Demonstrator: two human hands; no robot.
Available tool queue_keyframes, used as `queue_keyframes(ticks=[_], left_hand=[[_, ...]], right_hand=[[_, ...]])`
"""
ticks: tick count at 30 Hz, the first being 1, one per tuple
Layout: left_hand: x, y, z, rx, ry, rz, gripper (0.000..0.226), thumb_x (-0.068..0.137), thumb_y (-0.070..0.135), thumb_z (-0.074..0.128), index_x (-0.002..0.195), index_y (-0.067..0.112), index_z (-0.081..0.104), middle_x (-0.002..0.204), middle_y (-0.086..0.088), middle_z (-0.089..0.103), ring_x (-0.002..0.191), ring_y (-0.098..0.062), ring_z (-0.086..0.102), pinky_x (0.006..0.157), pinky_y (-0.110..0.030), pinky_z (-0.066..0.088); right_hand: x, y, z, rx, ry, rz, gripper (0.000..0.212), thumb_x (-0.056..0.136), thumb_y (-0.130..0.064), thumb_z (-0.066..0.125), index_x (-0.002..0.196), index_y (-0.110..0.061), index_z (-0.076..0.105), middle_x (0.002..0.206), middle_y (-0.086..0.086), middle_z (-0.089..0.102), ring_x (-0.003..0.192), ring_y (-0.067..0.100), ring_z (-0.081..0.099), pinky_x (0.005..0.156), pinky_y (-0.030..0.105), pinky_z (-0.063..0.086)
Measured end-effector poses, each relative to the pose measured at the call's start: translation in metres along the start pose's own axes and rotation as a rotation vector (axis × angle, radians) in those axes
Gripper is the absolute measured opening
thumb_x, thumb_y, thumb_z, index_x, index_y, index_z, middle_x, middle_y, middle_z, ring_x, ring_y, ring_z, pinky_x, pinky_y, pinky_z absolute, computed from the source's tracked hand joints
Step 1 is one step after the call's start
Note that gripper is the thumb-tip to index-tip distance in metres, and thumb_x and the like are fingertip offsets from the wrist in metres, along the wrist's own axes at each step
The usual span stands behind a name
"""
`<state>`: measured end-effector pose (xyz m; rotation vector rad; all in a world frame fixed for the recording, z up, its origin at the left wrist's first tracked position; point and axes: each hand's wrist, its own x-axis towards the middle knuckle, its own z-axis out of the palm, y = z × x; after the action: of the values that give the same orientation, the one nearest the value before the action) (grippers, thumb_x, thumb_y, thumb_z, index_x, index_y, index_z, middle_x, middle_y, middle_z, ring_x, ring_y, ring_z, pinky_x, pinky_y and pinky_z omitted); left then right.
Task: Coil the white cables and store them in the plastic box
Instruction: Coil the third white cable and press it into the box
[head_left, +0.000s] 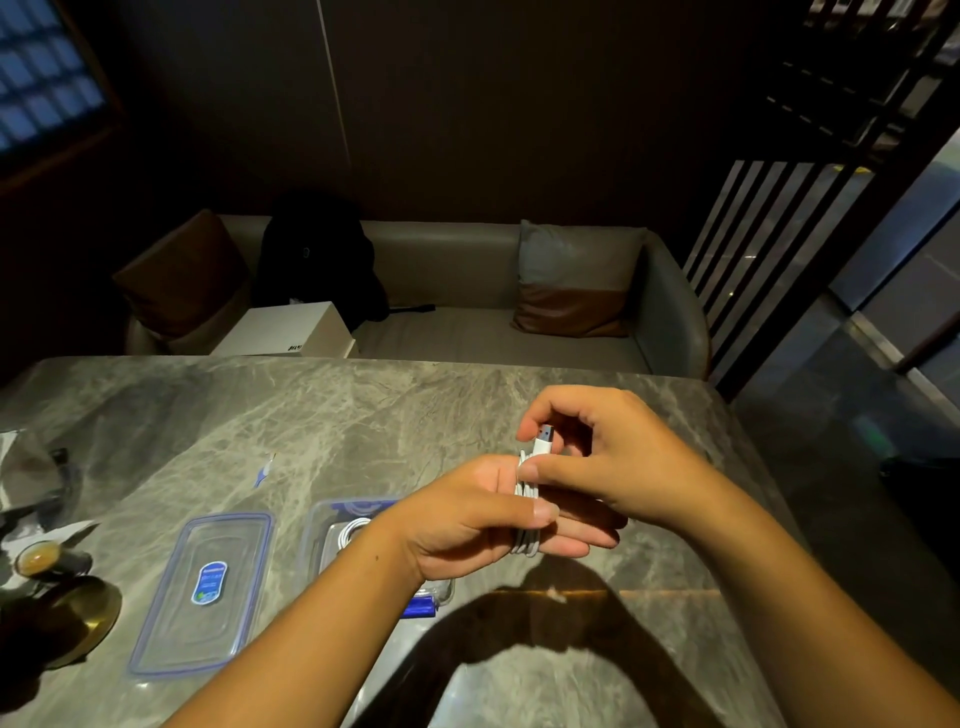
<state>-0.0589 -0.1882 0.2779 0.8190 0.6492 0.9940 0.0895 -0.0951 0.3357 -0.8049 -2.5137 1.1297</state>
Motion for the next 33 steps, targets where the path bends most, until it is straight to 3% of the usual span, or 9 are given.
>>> queue_keyframes(ticks=[4, 7, 15, 21, 24, 27, 31, 33], left_hand=[[-0.002, 0.002, 0.001, 0.009, -0.055, 0.007, 0.042, 0.095, -0.014, 0.036, 0.137, -0.010, 0.042, 0.129, -0.037, 0.053, 0.119, -0.043, 0.058, 0.104, -0.044, 0.047], [-0.002, 0.004, 0.001, 0.034, -0.082, 0.020, 0.043, 0.094, -0.014, 0.035, 0.137, -0.011, 0.041, 0.130, -0.037, 0.052, 0.118, -0.042, 0.059, 0.103, -0.044, 0.047], [-0.005, -0.002, -0.002, -0.028, -0.121, 0.014, 0.043, 0.097, -0.006, 0.035, 0.140, -0.005, 0.039, 0.129, -0.045, 0.046, 0.115, -0.046, 0.058, 0.102, -0.048, 0.047], [-0.006, -0.012, -0.009, -0.006, -0.053, -0.019, 0.037, 0.100, -0.003, 0.035, 0.136, -0.012, 0.040, 0.128, -0.040, 0.049, 0.117, -0.043, 0.059, 0.105, -0.045, 0.046], [-0.005, -0.012, -0.010, 0.014, 0.017, -0.016, 0.035, 0.098, -0.004, 0.040, 0.133, -0.007, 0.048, 0.124, -0.036, 0.054, 0.114, -0.040, 0.061, 0.105, -0.044, 0.046], [-0.002, -0.010, -0.006, 0.018, 0.108, 0.030, 0.030, 0.094, -0.005, 0.048, 0.122, -0.006, 0.057, 0.116, -0.025, 0.063, 0.107, -0.032, 0.066, 0.100, -0.041, 0.050], [0.002, -0.007, -0.003, 0.071, 0.205, 0.099, 0.028, 0.091, -0.001, 0.054, 0.118, -0.005, 0.060, 0.109, -0.018, 0.068, 0.101, -0.028, 0.068, 0.096, -0.041, 0.053], [0.002, -0.004, -0.002, 0.093, 0.217, 0.105, 0.027, 0.091, -0.001, 0.054, 0.117, -0.003, 0.061, 0.108, -0.017, 0.069, 0.100, -0.028, 0.068, 0.094, -0.039, 0.055]], right_hand=[[0.003, 0.008, -0.002, 0.150, -0.081, 0.002, 0.028, 0.081, -0.023, 0.080, 0.105, -0.029, 0.068, 0.090, -0.008, 0.069, 0.083, 0.007, 0.067, 0.076, 0.028, 0.057], [0.003, 0.013, 0.002, 0.252, -0.142, -0.012, 0.028, 0.087, -0.019, 0.074, 0.115, -0.021, 0.070, 0.107, -0.003, 0.072, 0.100, 0.014, 0.070, 0.090, 0.033, 0.057], [-0.005, 0.021, 0.022, 0.479, -0.235, 0.109, 0.024, 0.099, -0.021, 0.056, 0.119, -0.017, 0.070, 0.107, 0.008, 0.075, 0.102, 0.025, 0.071, 0.094, 0.042, 0.057], [-0.009, 0.027, 0.036, 0.483, -0.143, 0.133, 0.014, 0.097, -0.021, 0.060, 0.100, -0.019, 0.074, 0.095, 0.011, 0.074, 0.093, 0.034, 0.070, 0.087, 0.048, 0.056], [-0.008, 0.029, 0.041, 0.446, -0.090, 0.138, 0.014, 0.096, -0.022, 0.061, 0.096, -0.024, 0.074, 0.090, 0.009, 0.074, 0.086, 0.026, 0.071, 0.083, 0.043, 0.057], [-0.004, 0.027, 0.040, 0.400, -0.040, 0.121, 0.014, 0.095, -0.024, 0.060, 0.097, -0.027, 0.073, 0.089, 0.010, 0.072, 0.078, 0.016, 0.066, 0.076, 0.039, 0.055], [0.000, 0.023, 0.033, 0.362, -0.048, 0.056, 0.016, 0.095, -0.029, 0.055, 0.101, -0.027, 0.069, 0.090, 0.011, 0.071, 0.081, 0.025, 0.068, 0.075, 0.042, 0.056], [0.001, 0.022, 0.029, 0.344, -0.058, 0.043, 0.015, 0.098, -0.026, 0.054, 0.102, -0.026, 0.068, 0.086, 0.006, 0.071, 0.077, 0.021, 0.067, 0.069, 0.037, 0.055]])
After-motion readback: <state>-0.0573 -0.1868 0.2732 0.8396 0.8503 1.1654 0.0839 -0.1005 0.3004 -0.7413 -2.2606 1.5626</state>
